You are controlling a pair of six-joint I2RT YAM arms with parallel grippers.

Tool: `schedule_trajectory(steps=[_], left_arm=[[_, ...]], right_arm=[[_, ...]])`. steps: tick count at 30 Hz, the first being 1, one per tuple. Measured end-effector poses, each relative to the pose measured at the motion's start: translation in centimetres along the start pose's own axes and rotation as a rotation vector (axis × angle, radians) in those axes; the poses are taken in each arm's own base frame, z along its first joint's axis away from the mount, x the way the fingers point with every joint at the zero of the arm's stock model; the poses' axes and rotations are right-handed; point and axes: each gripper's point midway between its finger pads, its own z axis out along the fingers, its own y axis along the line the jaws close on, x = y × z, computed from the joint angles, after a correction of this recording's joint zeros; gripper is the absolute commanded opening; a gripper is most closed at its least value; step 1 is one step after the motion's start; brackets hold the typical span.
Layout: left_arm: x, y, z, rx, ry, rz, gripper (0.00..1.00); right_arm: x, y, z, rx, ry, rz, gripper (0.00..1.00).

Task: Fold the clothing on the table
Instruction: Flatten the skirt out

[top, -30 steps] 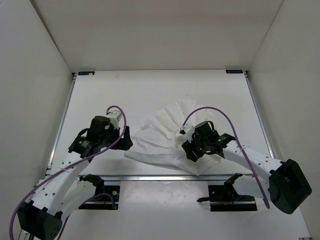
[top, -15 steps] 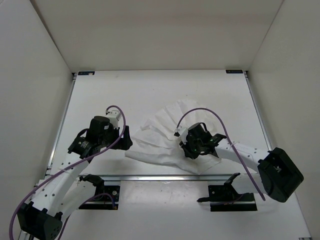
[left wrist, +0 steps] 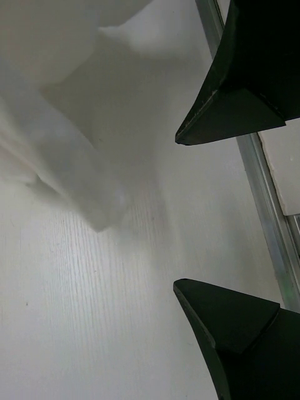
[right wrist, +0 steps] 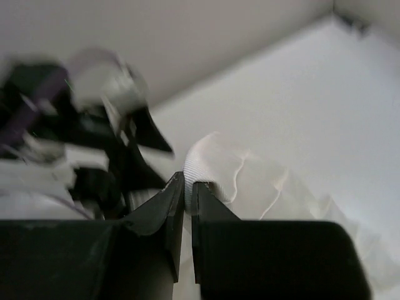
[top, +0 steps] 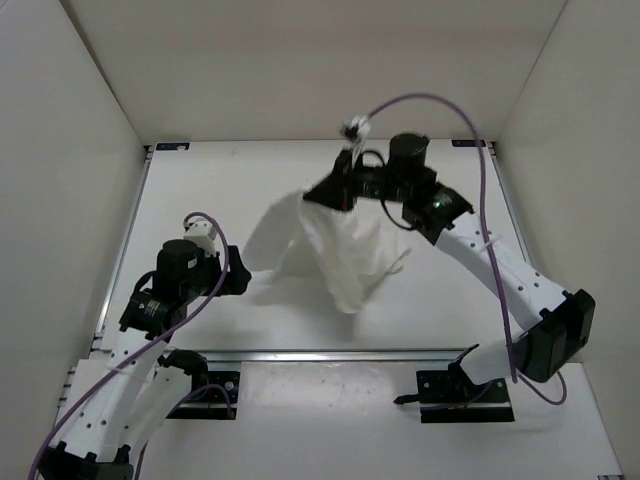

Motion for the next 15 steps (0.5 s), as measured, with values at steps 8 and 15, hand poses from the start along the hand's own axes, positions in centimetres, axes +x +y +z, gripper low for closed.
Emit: schedule_trajectory(steps=[8, 15], left_arm=[[0.6, 0.1, 0.7, -0.012, 0.036, -0.005, 0.99], [-0.4, 1.0, 0.0, -0.047, -0.02, -0.036, 0.99]], right_arm=[[-9.1, -4.0, -10.6, 0.086, -0.395, 0.104, 0.0], [13.9, -7.1, -11.5, 0.238, -0.144, 0.592, 0.0]])
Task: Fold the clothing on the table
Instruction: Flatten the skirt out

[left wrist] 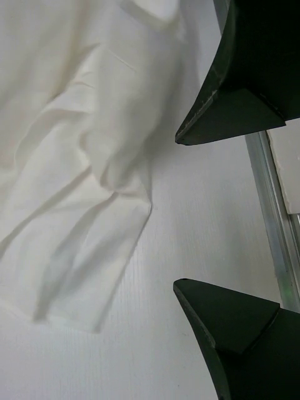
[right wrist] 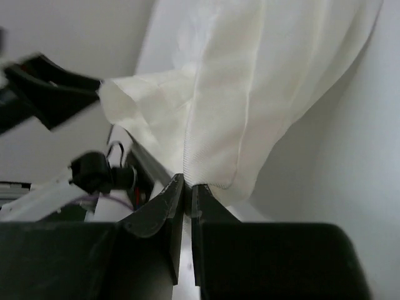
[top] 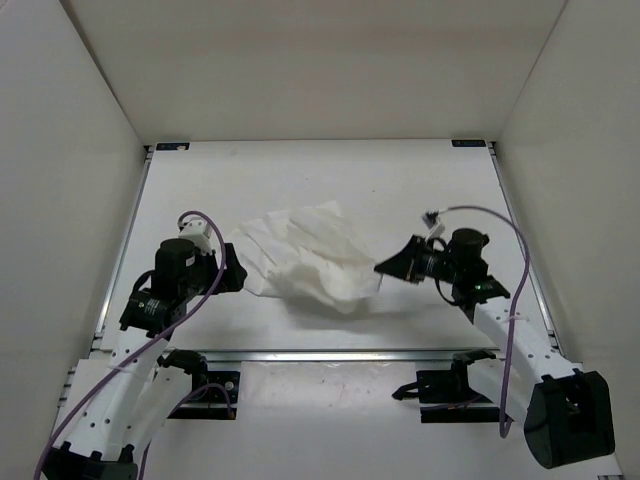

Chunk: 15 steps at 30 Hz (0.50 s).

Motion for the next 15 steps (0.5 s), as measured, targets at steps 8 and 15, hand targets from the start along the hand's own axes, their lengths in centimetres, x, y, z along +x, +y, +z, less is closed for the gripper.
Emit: schedule_trajectory(steps=[8, 15], left_arm=[[1.1, -1.9, 1.3, 0.099, 0.061, -0.046, 0.99], [8.3, -9.3, 2.3, 0.518, 0.187, -0.263, 0.36]], right_arm=[[11.6, -7.0, -2.6, 0.248, 0.232, 0.177, 0.0], [13.0, -9.0, -3.4, 0.344, 0.285, 0.128, 0.0]])
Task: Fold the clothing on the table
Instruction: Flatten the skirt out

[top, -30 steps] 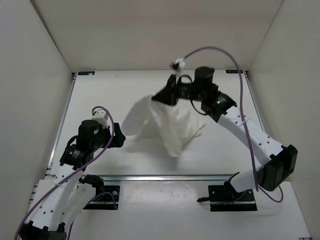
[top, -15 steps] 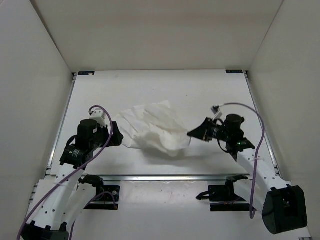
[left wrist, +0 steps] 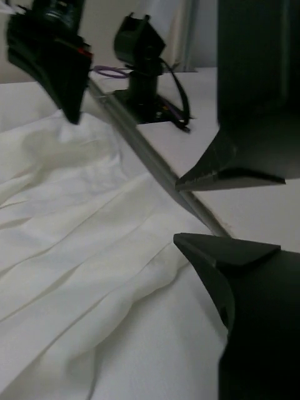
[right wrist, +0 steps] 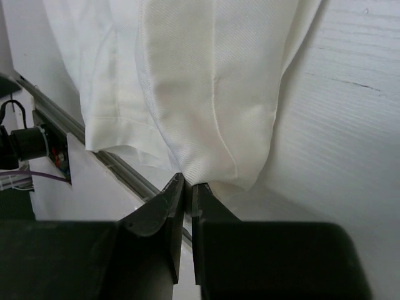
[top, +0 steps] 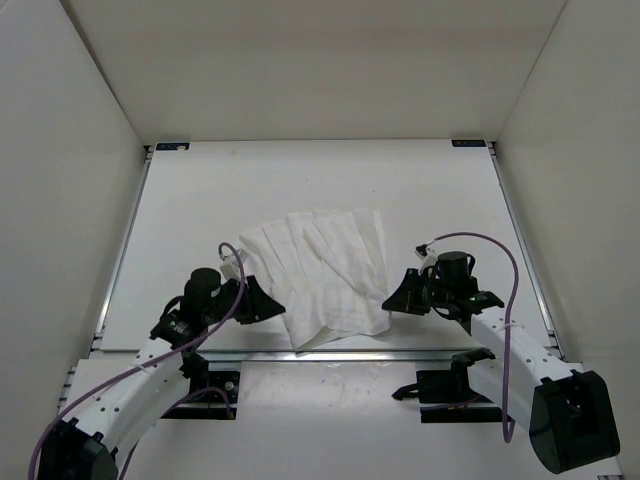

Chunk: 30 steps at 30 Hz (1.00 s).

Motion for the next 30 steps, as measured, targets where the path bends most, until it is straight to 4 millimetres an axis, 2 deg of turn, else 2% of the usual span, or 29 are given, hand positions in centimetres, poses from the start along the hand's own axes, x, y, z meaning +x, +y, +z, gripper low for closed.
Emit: schedule_trajectory(steps=[1, 2, 4, 7, 9, 13, 19, 25, 27, 29, 30], left_arm=[[1.5, -0.1, 0.2, 0.031, 0.028, -0.031, 0.2], [2.3, -0.2, 0.2, 0.048, 0.046, -0.058, 0.17], [3.0, -0.4, 0.2, 0.069, 0.053, -0.097, 0.38], [3.0, -0.7, 0.3, 0.077, 0.044, -0.148, 0.44], [3.7, -0.4, 0.6, 0.055, 0.064, -0.181, 0.49], [6.2, 1.1, 1.3, -0.032, 0.156, -0.226, 0.55], [9.5, 3.3, 2.0, -0.193, 0.287, -0.232, 0.58], [10.0, 2.4, 4.0, -0.256, 0.369, -0.184, 0.59], [9.7, 1.9, 4.9, -0.265, 0.376, -0.167, 0.53], [9.5, 1.8, 5.7, -0.279, 0.385, -0.156, 0.31], [9.5, 1.8, 6.0, -0.286, 0.387, -0.153, 0.23]], right_arm=[[0.0, -0.1, 0.1, 0.006, 0.0, -0.007, 0.0], [0.0, -0.2, 0.1, 0.01, 0.0, -0.014, 0.0], [0.1, -0.2, 0.2, 0.012, 0.001, -0.026, 0.0], [0.1, -0.3, 0.3, 0.014, 0.004, -0.036, 0.0], [0.1, -0.4, 0.3, 0.014, 0.007, -0.04, 0.0], [0.0, -0.4, 0.3, 0.015, 0.004, -0.04, 0.0], [-1.3, -0.4, -0.4, 0.015, -0.067, -0.047, 0.0], [-2.0, -0.1, -0.5, 0.002, -0.101, -0.067, 0.0], [-1.8, -0.1, -0.5, 0.0, -0.098, -0.069, 0.0], [-1.7, -0.1, -0.4, -0.002, -0.096, -0.071, 0.0], [-1.7, -0.1, -0.5, -0.003, -0.097, -0.072, 0.0]])
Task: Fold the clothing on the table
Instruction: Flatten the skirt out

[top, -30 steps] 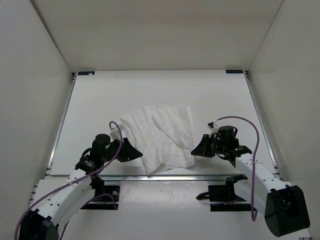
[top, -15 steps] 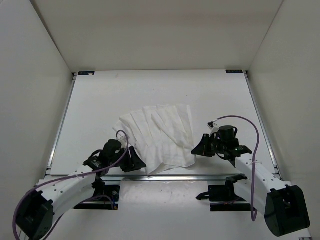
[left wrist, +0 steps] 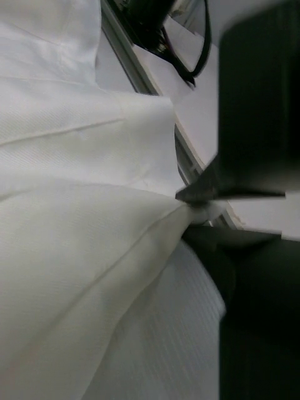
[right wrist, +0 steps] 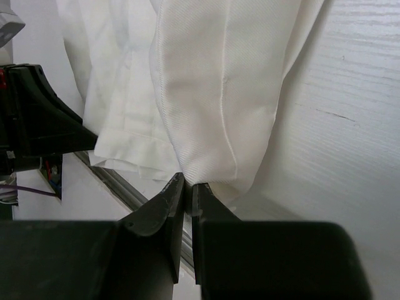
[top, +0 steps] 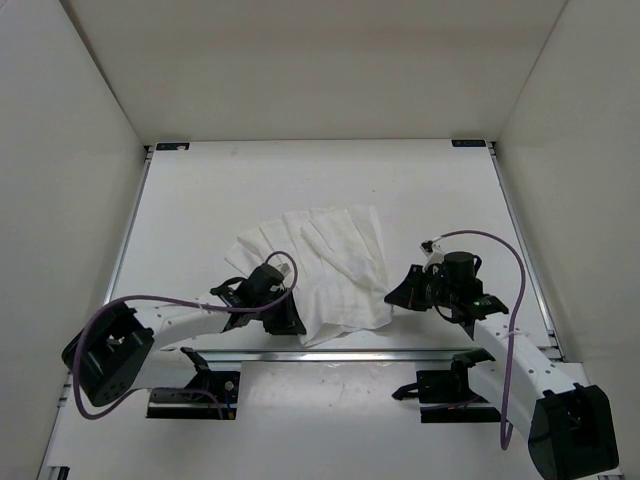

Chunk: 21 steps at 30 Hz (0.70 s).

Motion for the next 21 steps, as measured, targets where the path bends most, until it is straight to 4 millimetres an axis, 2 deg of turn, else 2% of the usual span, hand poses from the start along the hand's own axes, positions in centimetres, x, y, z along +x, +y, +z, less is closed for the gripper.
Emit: schedule_trajectory(steps=[1, 2, 6, 7, 9, 10, 12, 14, 15, 17, 18, 19, 20, 21], left_arm=[[-0.1, 0.0, 0.2, -0.008, 0.001, 0.01, 0.07], [-0.3, 0.0, 0.4, -0.014, 0.002, 0.014, 0.0], [-1.6, 0.0, -0.1, -0.026, -0.027, 0.04, 0.0], [-2.5, -0.1, -0.6, -0.032, -0.043, 0.036, 0.0], [-6.2, -0.8, -2.3, -0.041, -0.105, 0.034, 0.0], [-9.1, -1.7, -3.6, -0.048, -0.151, 0.038, 0.0], [-16.8, -5.1, -7.5, -0.05, -0.283, 0.086, 0.0], [-24.6, -8.7, -11.9, -0.048, -0.437, 0.157, 0.0], [-28.5, -10.5, -14.3, -0.058, -0.512, 0.199, 0.0], [-34.5, -13.3, -18.8, -0.086, -0.634, 0.258, 0.0], [-36.8, -14.6, -21.0, -0.092, -0.693, 0.285, 0.0], [-38.3, -15.7, -22.9, -0.083, -0.757, 0.312, 0.0], [-38.4, -15.9, -24.1, -0.077, -0.789, 0.33, 0.0], [-37.3, -15.5, -24.8, -0.081, -0.789, 0.337, 0.0]], right_arm=[[-0.1, 0.1, 0.0, -0.002, -0.003, -0.003, 0.0], [-0.1, 0.1, 0.0, -0.004, -0.006, -0.005, 0.0], [-0.2, 0.3, -0.2, -0.01, -0.008, -0.006, 0.0], [-0.4, 0.3, -0.2, -0.008, -0.005, 0.001, 0.0], [-2.0, 1.2, -0.5, -0.02, -0.003, 0.01, 0.0], [-3.7, 1.9, -0.6, -0.029, -0.017, 0.007, 0.0], [-9.4, 4.2, -1.0, -0.061, -0.072, -0.025, 0.01], [-16.5, 6.9, -1.5, -0.107, -0.151, -0.091, 0.01], [-20.8, 8.6, -1.9, -0.137, -0.204, -0.137, 0.0], [-27.3, 11.3, -3.4, -0.183, -0.305, -0.219, 0.01], [-29.4, 12.4, -4.2, -0.201, -0.346, -0.256, 0.0], [-30.7, 13.3, -5.1, -0.218, -0.377, -0.289, 0.0], [-31.3, 13.9, -5.7, -0.228, -0.397, -0.309, 0.0], [-31.2, 14.3, -6.2, -0.238, -0.406, -0.322, 0.0]])
